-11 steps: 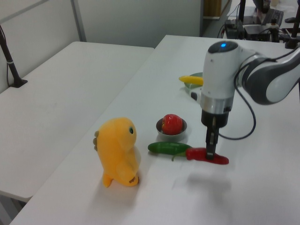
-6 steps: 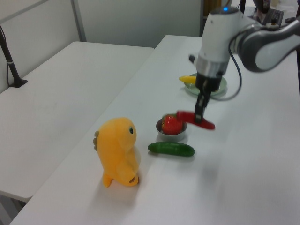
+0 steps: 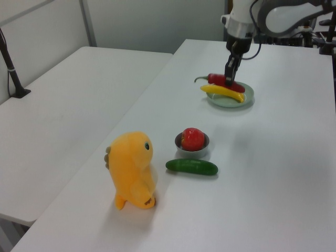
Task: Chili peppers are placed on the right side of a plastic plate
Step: 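Lift the chili pepper and carry it toward the green plate, then lower the chili pepper beside the plate rim and open the gripper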
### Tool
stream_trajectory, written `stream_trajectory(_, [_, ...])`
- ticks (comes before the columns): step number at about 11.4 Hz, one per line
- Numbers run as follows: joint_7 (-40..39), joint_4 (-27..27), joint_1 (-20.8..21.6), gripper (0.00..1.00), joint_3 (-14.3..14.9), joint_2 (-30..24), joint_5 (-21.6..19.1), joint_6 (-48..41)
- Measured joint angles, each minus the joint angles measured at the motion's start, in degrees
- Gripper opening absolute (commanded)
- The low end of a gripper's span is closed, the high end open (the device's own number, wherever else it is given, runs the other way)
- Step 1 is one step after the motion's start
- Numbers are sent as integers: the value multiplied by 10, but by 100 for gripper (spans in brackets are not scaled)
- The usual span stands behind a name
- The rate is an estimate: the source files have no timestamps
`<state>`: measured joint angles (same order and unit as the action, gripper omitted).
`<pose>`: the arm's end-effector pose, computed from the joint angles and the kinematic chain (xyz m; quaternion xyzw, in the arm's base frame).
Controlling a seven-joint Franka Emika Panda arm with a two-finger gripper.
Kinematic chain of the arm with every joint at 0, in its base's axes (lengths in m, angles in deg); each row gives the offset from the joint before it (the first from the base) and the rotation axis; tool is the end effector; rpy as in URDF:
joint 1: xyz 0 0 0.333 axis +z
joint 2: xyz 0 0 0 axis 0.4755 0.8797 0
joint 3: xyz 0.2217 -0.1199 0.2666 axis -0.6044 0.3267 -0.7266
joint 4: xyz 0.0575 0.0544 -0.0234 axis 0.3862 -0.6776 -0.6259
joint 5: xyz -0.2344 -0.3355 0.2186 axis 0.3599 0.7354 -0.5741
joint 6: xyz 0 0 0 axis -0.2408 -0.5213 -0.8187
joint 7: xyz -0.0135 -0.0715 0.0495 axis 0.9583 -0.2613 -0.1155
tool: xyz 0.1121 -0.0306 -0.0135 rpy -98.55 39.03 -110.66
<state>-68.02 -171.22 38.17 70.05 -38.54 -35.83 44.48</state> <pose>0.6709 0.0610 0.4953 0.9959 0.0107 0.0868 0.0227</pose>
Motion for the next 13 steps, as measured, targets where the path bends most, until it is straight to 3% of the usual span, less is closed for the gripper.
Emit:
stream_trajectory(5, [-168, -5, -63, 0, 123, 18, 0, 5])
stream_trajectory(9, [-179, -5, -129, 0, 129, 98, 0, 137])
stream_trajectory(13, [-179, 14, -146, 0, 128, 177, 0, 205])
